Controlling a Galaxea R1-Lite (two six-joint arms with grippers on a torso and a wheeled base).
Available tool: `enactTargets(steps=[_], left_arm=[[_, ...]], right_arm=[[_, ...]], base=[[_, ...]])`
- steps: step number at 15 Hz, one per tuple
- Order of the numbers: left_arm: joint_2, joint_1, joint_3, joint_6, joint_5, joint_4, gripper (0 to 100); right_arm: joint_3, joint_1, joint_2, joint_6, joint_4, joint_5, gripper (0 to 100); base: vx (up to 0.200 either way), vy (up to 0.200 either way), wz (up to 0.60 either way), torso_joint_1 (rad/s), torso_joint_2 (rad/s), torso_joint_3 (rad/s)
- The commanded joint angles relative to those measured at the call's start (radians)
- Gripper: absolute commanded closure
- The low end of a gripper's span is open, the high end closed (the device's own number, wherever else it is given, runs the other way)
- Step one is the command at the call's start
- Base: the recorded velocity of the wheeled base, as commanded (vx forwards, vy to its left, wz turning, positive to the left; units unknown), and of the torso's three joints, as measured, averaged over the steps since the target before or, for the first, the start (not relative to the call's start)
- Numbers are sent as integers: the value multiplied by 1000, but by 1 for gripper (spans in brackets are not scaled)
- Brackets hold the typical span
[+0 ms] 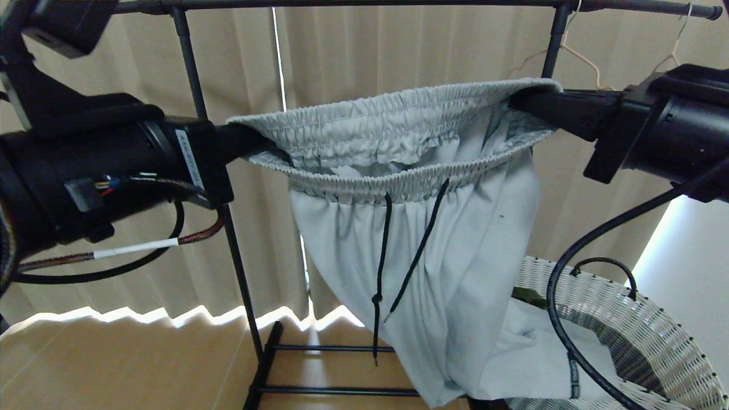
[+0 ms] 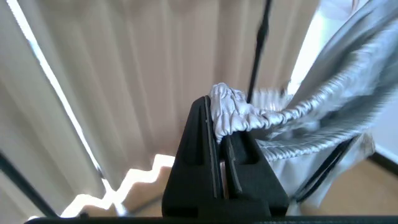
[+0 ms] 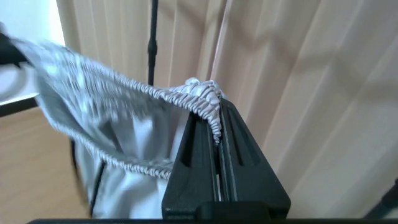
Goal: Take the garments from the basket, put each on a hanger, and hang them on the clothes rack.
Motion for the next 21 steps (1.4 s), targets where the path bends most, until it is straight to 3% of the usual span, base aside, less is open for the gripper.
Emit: enactTargets(steps=[1,4,10,16,21], left_arm=[[-9,8,-242,3,0,129,100],[14,5,-296,21,-2,152,100],[97,-45,-138,14,0,143,100],[109,-51,-216,23,0,143,100],[106,-33,-140,103,7,141,100]], right_arm=[[-100,0,65,0,-23,0,100],[-129,-1,59,-2,-22,-7,100],[-6,-70,53,-3,-26,-12,100],[5,-78,34,-3,-26,-12,100],[43,-99,25,-3,-26,-53,100]], base=[[0,0,0,0,0,0],[0,0,0,0,0,0],[0,0,0,0,0,0],[0,0,0,0,0,0],[0,0,0,0,0,0]])
